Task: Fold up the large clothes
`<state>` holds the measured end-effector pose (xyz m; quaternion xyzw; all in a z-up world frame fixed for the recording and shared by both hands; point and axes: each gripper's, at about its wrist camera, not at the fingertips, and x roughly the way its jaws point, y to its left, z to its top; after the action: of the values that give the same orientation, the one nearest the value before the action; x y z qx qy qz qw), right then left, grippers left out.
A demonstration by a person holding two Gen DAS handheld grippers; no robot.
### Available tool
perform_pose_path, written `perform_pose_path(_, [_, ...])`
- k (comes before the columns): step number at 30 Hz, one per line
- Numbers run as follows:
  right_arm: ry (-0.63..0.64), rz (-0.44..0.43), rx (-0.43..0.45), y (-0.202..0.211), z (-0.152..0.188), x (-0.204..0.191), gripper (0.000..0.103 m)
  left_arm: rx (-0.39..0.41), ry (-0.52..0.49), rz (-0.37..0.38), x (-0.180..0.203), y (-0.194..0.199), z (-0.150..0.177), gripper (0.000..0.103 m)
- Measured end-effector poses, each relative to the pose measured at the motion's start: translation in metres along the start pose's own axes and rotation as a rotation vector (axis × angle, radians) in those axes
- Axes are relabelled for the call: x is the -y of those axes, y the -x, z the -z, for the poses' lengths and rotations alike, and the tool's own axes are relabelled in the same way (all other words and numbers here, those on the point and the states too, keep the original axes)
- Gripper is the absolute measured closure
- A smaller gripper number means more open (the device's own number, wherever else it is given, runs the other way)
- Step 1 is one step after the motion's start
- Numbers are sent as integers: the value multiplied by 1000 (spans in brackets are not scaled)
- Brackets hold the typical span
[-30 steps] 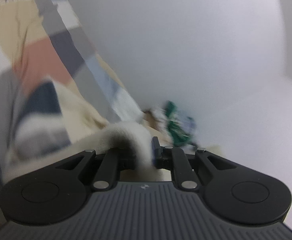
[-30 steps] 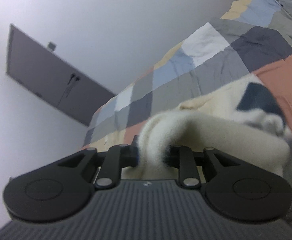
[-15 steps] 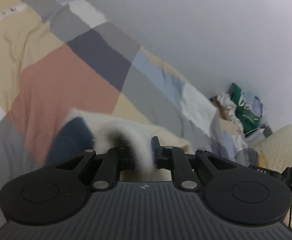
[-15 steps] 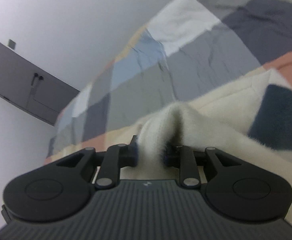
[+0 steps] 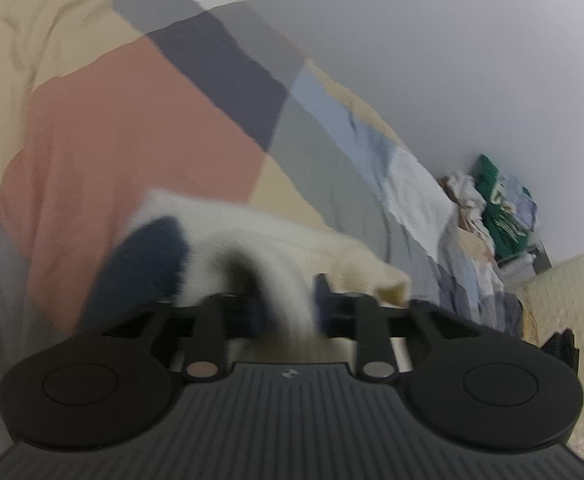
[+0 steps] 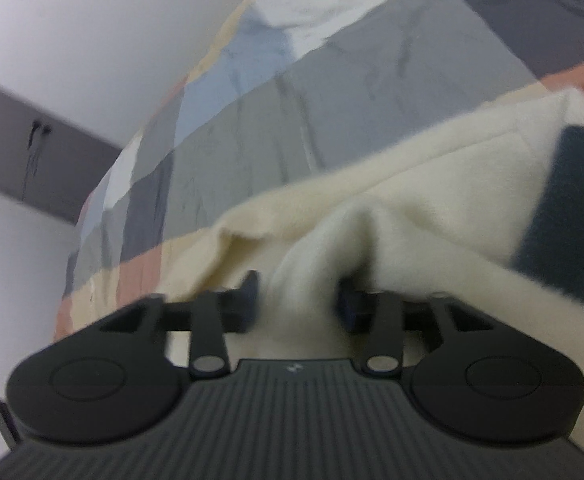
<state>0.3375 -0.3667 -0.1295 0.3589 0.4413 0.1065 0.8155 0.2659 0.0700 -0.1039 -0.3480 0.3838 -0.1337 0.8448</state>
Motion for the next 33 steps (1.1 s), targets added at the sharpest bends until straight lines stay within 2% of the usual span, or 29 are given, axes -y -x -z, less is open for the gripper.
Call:
perform_pose_path(1, [24,-17,-5,1,2,-4,28,6,-14,19,6,5,2,36])
perform_pose_path(3, [61,-46,5,8,7,-11,21,7,-46,42,15,12,5,23])
perform_pose_path(8, [153,-98,87,42,16,-27,19,13,-145,36,39,36,10,21])
perform_pose_path(10, [181,-133,108,55,17,-28,19,7,-209,-18,46,42,13,21])
perform_pose_path(12, [204,-152,105,68,17,-28,20,-1,-299,-114,54,46,18,21])
perform_pose_path(14, [235,-122,100,75,15,-26,20,-2,-393,-200,60,49,25,21])
perform_pose_path(16, [290,-56,115,81,13,-25,20,-10,-475,-259,62,49,31,21])
perform_pose_path(21, [436,154,167,80,4,-19,20,-30,-550,-378,57,32,42,21])
perform_pose_path(24, [551,211,76,55,4,-16,21,-20,-550,-417,50,23,41,21])
perform_pose_path(27, [618,225,30,33,8,-17,22,2,-535,-436,44,15,37,23])
perform_pose_path(29, [656,219,18,22,13,-21,22,14,-521,-452,42,10,34,31])
perform_pose_path(31, [695,236,12,7,15,-26,23,26,-508,-465,38,9,31,43])
perform_pose_path(32, [711,242,8,0,16,-28,26,33,-497,-470,37,10,29,47])
perform_pose_path(33, [721,251,5,-6,17,-29,33,40,-485,-474,36,11,27,56])
